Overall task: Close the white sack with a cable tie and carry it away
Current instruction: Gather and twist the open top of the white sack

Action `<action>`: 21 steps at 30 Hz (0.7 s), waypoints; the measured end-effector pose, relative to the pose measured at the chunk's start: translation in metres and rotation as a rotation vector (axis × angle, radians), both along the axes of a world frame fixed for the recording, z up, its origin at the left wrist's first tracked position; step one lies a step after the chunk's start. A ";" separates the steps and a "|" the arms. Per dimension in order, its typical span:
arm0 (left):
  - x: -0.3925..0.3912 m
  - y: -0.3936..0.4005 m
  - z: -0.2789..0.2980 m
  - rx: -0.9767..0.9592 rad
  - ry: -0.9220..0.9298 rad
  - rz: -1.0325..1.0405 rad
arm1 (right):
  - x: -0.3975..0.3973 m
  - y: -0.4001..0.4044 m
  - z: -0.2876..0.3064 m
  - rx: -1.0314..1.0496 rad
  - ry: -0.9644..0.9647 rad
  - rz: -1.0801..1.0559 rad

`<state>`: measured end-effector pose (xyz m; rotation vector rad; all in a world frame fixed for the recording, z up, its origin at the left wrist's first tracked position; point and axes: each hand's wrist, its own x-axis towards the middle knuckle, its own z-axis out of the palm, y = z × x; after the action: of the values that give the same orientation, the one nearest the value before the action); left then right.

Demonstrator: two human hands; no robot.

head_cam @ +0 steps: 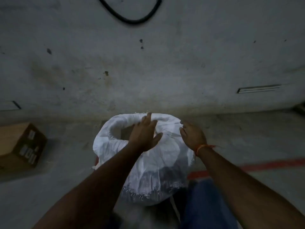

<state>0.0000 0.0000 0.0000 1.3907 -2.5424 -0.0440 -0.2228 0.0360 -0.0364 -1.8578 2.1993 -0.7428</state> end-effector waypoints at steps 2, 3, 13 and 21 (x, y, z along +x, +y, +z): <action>-0.008 -0.005 -0.016 0.102 -0.013 -0.046 | 0.000 -0.005 -0.011 0.036 -0.023 0.046; -0.012 -0.007 -0.027 0.134 -0.029 -0.065 | 0.001 -0.008 -0.020 0.058 -0.001 0.084; -0.047 -0.028 -0.093 0.265 -0.139 -0.143 | 0.005 -0.016 -0.074 0.050 -0.114 0.142; -0.047 -0.035 -0.104 0.268 -0.173 -0.058 | -0.028 -0.003 -0.097 0.095 -0.522 -0.562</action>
<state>-0.0471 -0.0346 -0.1040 1.4699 -2.8037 -0.2981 -0.2509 0.0331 -0.1331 -0.8477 2.3257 -1.0414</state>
